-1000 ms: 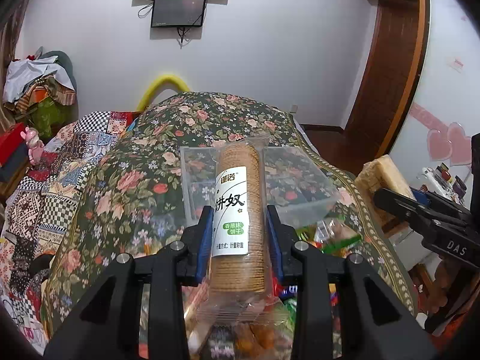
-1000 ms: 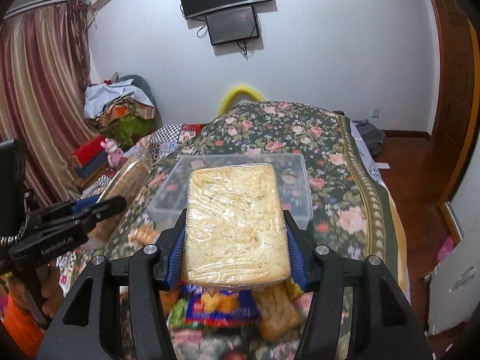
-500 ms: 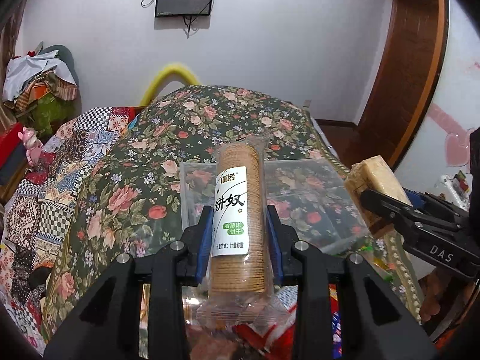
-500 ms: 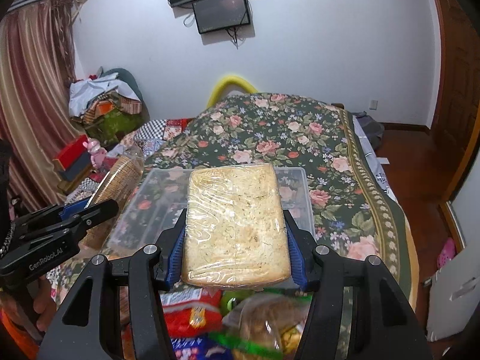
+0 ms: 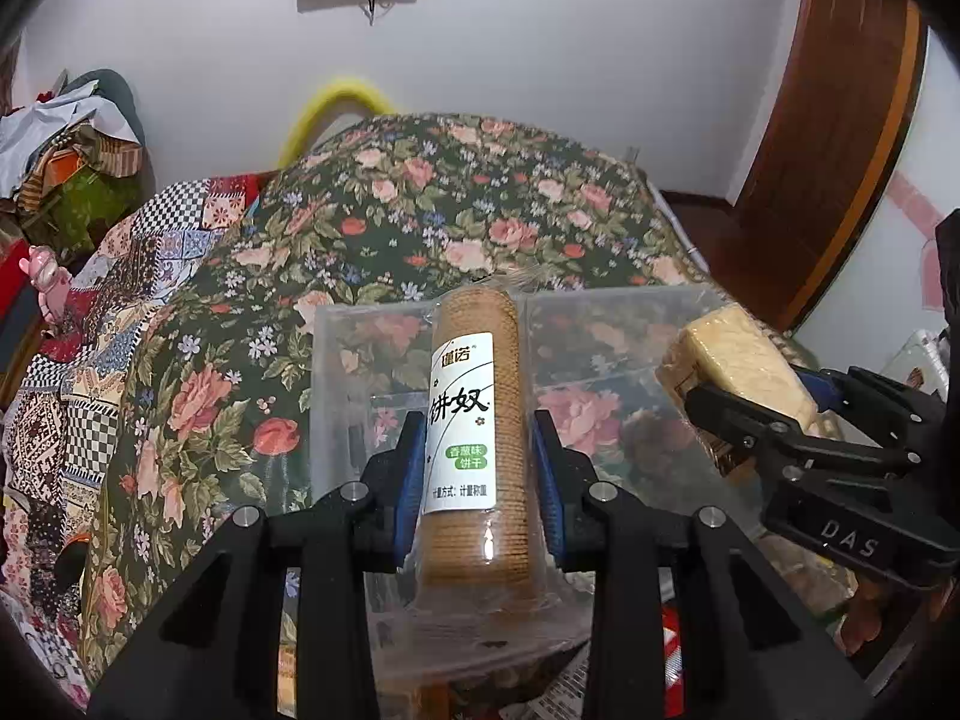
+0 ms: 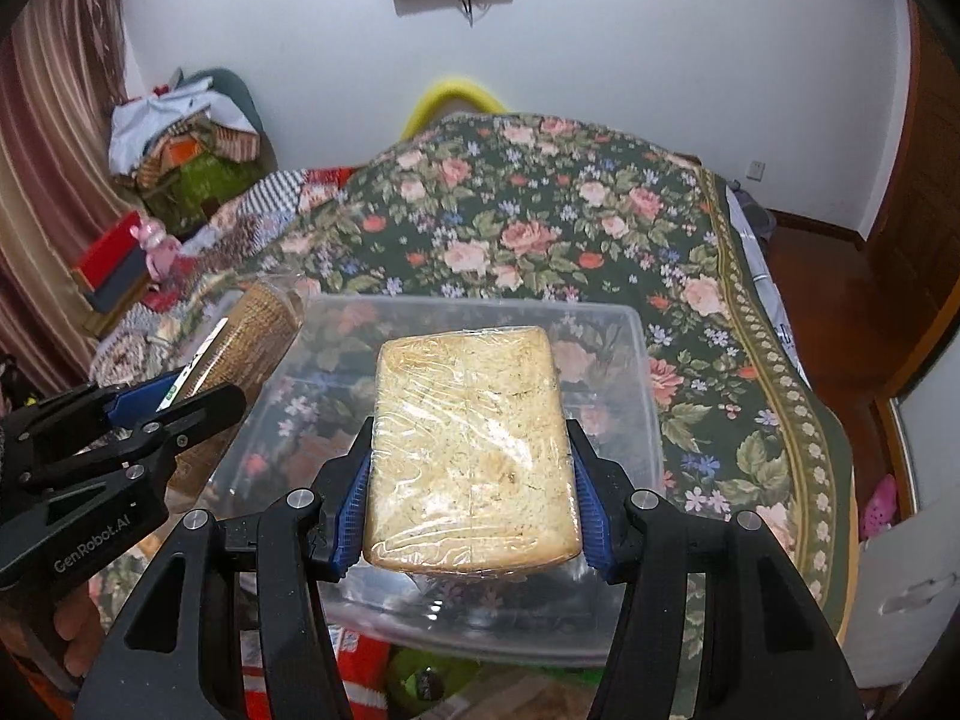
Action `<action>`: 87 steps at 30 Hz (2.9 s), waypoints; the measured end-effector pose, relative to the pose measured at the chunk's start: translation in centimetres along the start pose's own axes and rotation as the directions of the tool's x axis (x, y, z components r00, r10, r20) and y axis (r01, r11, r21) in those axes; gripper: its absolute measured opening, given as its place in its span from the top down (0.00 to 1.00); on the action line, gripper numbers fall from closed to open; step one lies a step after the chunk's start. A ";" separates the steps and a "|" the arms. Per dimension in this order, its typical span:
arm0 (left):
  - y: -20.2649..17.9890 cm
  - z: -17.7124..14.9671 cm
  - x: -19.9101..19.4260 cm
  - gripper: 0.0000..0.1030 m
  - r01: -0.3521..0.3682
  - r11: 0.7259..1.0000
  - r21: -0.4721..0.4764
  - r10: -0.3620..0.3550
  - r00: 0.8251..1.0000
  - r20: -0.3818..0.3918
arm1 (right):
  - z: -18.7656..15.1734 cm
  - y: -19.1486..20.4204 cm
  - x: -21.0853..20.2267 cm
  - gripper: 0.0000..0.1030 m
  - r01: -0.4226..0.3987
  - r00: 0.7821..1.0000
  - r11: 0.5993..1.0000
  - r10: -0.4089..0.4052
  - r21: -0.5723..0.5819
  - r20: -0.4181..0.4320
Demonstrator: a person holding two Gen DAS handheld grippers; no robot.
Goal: Organize snacks
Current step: 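Carry cracker roll with left tool while right tool carries cake into the clear box, then grasp a striped biscuit roll with left tool while right tool grasps a bread bun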
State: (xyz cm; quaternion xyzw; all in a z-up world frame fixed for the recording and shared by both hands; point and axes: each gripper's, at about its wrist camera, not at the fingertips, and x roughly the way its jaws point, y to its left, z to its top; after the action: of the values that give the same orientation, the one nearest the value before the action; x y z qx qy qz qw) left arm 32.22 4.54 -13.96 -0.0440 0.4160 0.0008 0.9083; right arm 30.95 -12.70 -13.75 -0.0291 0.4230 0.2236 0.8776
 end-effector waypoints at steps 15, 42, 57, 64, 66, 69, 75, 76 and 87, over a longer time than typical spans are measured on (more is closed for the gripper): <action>0.3 -1.3 1.4 0.67 0.004 1.000 -0.002 -0.004 0.998 -0.064 | -0.7 0.4 0.6 0.47 0.028 0.997 0.999 -0.030 -0.026 -0.070; 3.2 -9.0 -12.2 0.41 0.041 0.999 0.010 -0.042 0.997 0.068 | -7.2 0.1 -10.9 0.38 0.032 0.991 0.999 -0.030 -0.008 0.132; 4.6 -16.6 -8.6 0.41 0.035 0.999 0.004 -0.034 0.992 -0.124 | -14.4 -1.5 -8.4 0.38 0.035 0.999 0.999 -0.034 0.026 -0.040; 4.5 -18.2 -7.0 0.41 0.061 0.998 -0.015 -0.063 0.985 -0.160 | -15.2 -2.3 -6.9 0.38 0.001 0.997 0.999 0.003 0.038 -0.081; 4.3 -18.4 -7.0 0.44 0.060 0.998 -0.011 -0.061 0.986 -0.155 | -15.1 -2.3 -6.5 0.38 -0.011 0.996 0.999 0.014 0.040 -0.086; 3.9 -18.7 -7.1 0.48 0.067 0.998 0.006 -0.066 0.986 -0.152 | -15.1 -2.4 -5.6 0.38 -0.024 0.994 0.999 0.029 0.047 -0.101; 3.4 -18.7 -6.8 0.49 0.051 0.998 0.041 -0.044 0.988 -0.146 | -15.3 -2.3 -4.7 0.40 -0.054 0.991 0.996 0.061 0.064 -0.122; 3.3 -18.7 -6.6 0.49 0.045 0.998 0.045 -0.038 0.989 -0.144 | -15.4 -2.2 -4.7 0.44 -0.064 0.990 0.996 0.072 0.069 -0.120; 2.8 -18.8 -6.5 0.58 0.009 0.997 0.081 0.000 0.994 -0.106 | -16.2 -1.8 -6.0 0.58 -0.052 0.993 0.997 0.058 0.053 -0.100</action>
State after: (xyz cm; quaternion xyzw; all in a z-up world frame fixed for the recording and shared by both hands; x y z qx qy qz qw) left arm 13.62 6.05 -21.48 -0.0078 0.4630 -0.0204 0.8861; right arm 16.59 -20.42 -19.85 -0.0068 0.4733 0.2353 0.8489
